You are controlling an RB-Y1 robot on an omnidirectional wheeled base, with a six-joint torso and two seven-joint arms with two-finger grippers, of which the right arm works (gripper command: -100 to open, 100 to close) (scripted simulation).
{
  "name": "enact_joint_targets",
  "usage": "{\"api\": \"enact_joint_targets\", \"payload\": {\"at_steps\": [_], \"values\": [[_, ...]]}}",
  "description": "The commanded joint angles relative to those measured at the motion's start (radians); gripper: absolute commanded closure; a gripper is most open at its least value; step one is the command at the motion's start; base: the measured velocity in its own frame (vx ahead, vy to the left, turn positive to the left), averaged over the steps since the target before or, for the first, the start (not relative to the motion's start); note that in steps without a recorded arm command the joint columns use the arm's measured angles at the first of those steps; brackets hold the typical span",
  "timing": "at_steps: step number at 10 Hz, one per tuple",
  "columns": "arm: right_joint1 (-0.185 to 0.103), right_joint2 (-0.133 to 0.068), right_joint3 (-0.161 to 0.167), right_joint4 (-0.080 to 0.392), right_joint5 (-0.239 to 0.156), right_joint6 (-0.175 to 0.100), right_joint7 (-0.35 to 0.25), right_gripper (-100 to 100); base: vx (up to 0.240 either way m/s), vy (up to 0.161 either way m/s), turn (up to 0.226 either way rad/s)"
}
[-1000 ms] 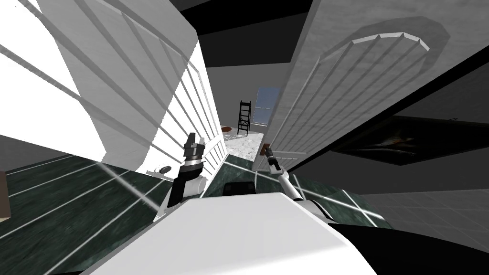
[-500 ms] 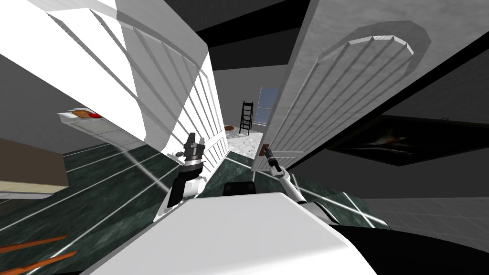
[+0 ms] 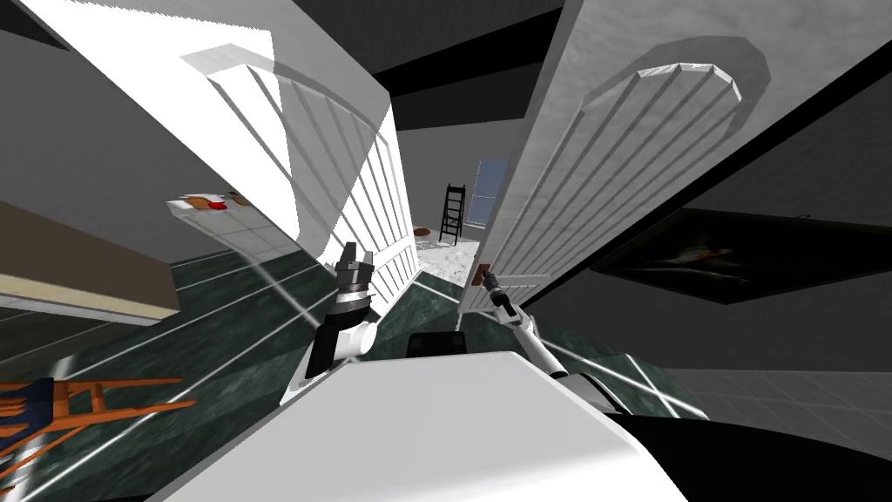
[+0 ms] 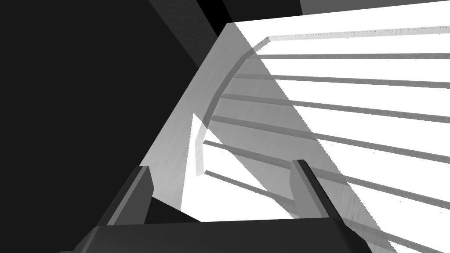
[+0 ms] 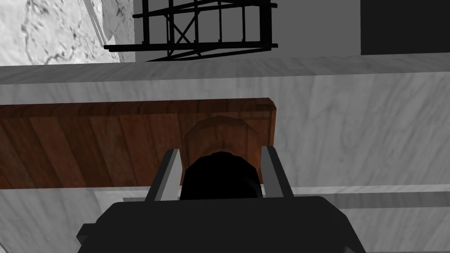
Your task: Pull the door open
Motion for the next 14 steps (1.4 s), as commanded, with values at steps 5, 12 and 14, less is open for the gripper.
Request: {"api": "enact_joint_targets", "payload": {"at_steps": [5,12,14], "values": [[0.044,-0.056,0.050,-0.036,0.000,-0.035,-0.044,100,-0.209,-0.091,0.080],[0.122,-0.178,0.121,-0.070,-0.007,-0.152,-0.126,100,-0.171,-0.102,0.105],[0.137,-0.204,0.135,-0.077,-0.009,-0.176,-0.143,100,-0.192,-0.130,0.083]]}}
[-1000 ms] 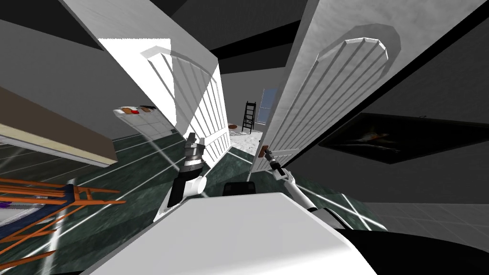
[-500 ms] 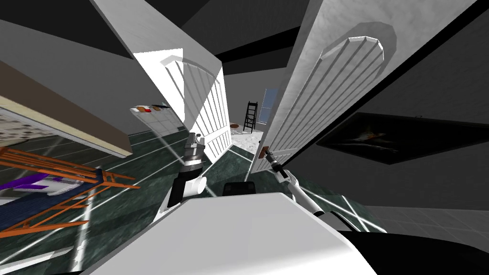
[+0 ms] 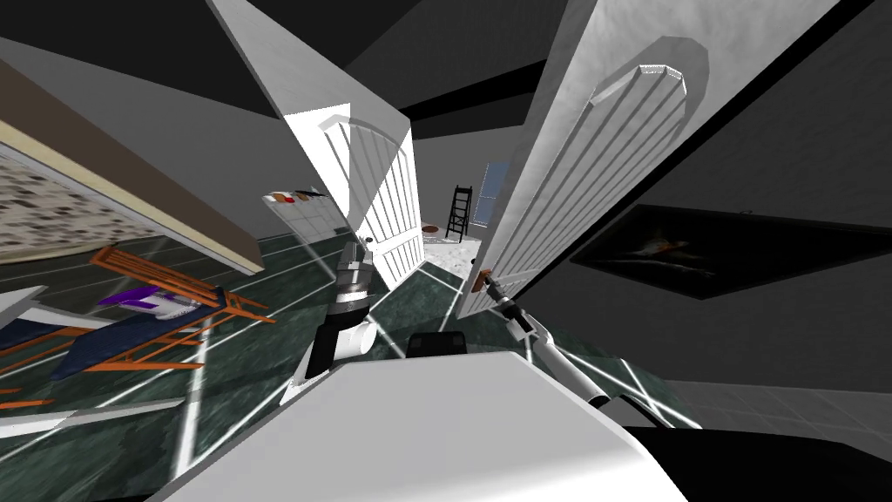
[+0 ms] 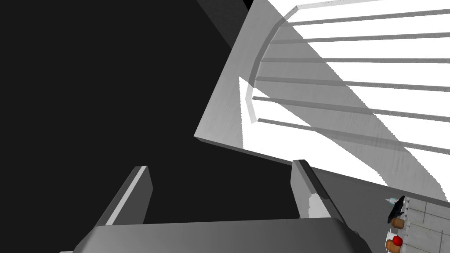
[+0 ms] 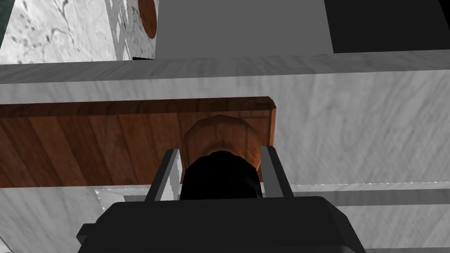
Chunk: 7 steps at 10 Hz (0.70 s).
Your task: Pull the door open
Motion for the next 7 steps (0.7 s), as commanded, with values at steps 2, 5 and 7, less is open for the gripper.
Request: {"api": "enact_joint_targets", "payload": {"at_steps": [2,5,7], "values": [[0.019,-0.018,0.022,-0.017,0.007,-0.022,-0.009,100,-0.101,-0.050,0.009],[0.044,-0.050,0.051,-0.046,0.017,-0.058,-0.021,100,-0.154,-0.124,0.010],[0.066,-0.076,0.075,-0.071,0.025,-0.088,-0.032,100,-0.176,-0.156,0.017]]}}
